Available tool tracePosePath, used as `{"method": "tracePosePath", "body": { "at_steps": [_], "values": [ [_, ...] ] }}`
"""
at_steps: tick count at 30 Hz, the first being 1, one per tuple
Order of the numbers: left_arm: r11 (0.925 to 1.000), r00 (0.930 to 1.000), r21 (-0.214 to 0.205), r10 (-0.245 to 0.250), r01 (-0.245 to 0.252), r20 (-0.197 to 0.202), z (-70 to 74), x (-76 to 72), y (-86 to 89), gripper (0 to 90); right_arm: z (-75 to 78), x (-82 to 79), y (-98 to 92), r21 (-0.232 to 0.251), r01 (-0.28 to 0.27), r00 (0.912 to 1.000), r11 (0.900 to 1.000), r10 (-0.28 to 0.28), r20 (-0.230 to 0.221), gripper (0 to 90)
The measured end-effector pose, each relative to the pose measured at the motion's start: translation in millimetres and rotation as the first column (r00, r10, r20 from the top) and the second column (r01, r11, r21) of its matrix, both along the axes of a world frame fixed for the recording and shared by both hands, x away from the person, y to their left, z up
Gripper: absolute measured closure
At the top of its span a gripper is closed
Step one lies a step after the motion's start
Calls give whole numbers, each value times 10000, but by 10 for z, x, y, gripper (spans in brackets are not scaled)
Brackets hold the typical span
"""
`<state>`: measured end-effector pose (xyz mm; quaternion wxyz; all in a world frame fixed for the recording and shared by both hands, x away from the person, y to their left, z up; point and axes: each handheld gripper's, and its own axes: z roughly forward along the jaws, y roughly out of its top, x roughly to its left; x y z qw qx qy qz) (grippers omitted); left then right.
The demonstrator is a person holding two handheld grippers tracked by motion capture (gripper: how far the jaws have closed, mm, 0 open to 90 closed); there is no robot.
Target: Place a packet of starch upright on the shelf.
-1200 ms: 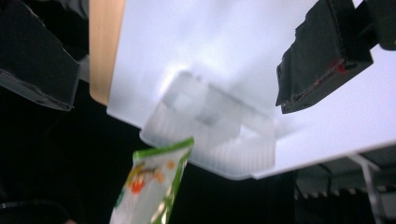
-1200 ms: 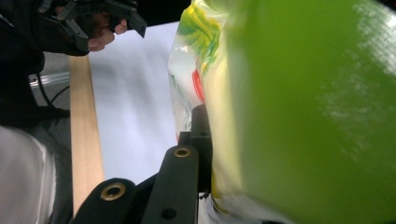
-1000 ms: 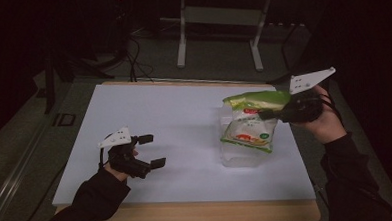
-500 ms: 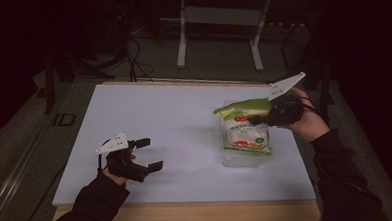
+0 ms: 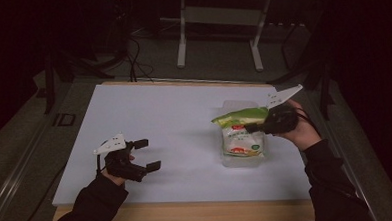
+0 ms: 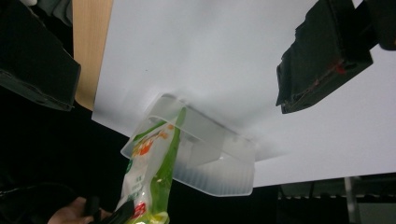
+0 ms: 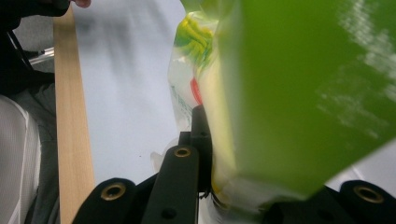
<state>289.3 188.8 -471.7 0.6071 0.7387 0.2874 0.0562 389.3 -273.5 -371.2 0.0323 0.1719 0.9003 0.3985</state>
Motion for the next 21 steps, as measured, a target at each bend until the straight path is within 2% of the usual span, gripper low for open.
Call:
{"method": "tracePosePath", "body": {
  "at_steps": [4, 7, 11, 14, 17, 18, 21],
  "values": [
    [10000, 10000, -28, 51, -51, -15, -27, 10, 12, 2, -74, -10, -84, 548, 107, 9999, 9984, -104, -66, 827],
    [10000, 10000, 42, 35, -35, -30, -59, 15, 12, 2, -130, -37, -140, 813, 18, 10000, 9967, -24, 79, 827],
    [10000, 10000, 81, -24, 25, -62, -94, 19, 7, 2, -249, -43, -236, 1440, 73, 10000, 9896, -75, 12, 827],
    [10000, 10000, 99, -12, 13, -89, -108, 28, 7, 2, -352, -37, -301, 1548, 198, 9998, 9877, -188, -80, 828],
    [10000, 10000, 90, -12, 13, -74, -114, 38, 7, 2, -518, -19, -311, 1070, 318, 9991, 9938, -286, -319, 828],
    [10000, 10000, 76, -17, 17, -66, -114, 39, 7, 2, -551, -16, -331, 1308, 360, 9987, 9908, -312, -391, 828],
    [9999, 10000, 103, -30, 31, -59, -115, 39, 0, 2, -575, -10, -370, 1473, 525, 9981, 9877, -473, -384, 828]
  ]
}}
